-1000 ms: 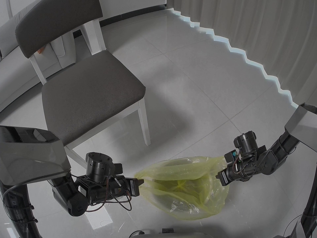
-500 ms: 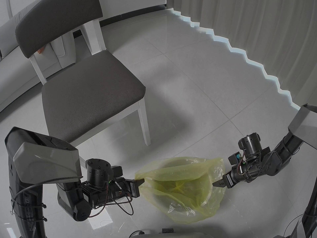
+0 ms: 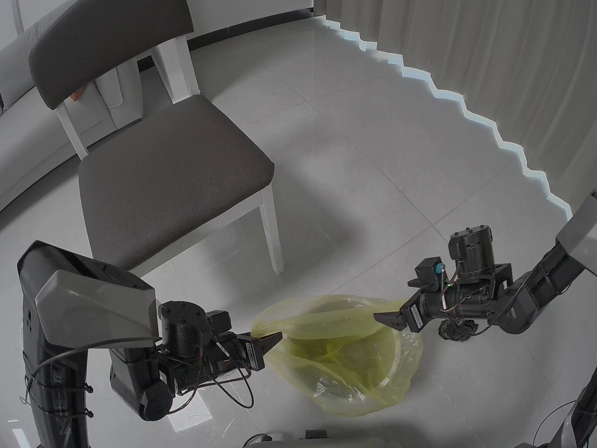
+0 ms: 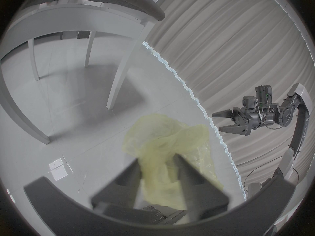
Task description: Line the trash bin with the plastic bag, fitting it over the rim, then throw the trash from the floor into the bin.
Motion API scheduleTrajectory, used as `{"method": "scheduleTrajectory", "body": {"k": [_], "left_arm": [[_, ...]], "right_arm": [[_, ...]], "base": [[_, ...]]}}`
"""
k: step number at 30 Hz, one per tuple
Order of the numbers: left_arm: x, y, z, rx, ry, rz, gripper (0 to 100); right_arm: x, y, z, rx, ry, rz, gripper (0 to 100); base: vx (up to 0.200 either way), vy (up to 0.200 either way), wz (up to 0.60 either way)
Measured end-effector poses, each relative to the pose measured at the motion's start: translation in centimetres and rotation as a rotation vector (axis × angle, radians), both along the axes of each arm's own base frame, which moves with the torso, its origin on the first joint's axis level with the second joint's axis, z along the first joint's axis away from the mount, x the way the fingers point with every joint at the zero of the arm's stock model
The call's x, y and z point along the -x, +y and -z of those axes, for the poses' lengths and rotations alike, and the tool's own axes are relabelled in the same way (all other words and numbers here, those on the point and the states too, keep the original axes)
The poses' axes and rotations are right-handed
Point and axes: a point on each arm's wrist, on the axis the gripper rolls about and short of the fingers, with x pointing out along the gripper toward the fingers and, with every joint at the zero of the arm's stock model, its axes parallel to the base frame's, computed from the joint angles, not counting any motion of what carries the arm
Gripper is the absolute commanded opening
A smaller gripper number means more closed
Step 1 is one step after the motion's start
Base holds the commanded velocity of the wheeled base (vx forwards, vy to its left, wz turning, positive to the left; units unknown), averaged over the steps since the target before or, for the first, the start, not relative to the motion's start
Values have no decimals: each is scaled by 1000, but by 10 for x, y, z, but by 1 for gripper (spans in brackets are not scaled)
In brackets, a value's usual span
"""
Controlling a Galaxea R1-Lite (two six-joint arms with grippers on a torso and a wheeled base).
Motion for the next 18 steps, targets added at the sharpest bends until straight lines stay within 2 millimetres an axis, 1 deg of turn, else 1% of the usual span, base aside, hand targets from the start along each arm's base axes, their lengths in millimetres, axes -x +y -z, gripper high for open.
{"method": "scheduleTrajectory", "body": {"k": [3, 6, 8, 13, 18], "left_arm": [[1, 0, 0, 2, -4, 0, 100], [1, 1, -1, 5, -9, -1, 100], [0, 1, -1, 6, -11, -3, 100], [0, 3, -2, 9, -15, -8, 100], [-1, 3, -3, 16, -29, -10, 100]], "right_arm": [[-5, 14, 5, -30, -49, -86, 100], [-2, 29, 14, -43, -52, -173, 100], [0, 35, 19, -38, -47, -198, 100], [8, 38, 31, 7, -28, -253, 100], [8, 39, 38, 41, -37, -287, 100]], "base": [[0, 0, 0], [0, 0, 0], [0, 0, 0], [0, 0, 0], [0, 0, 0]]}}
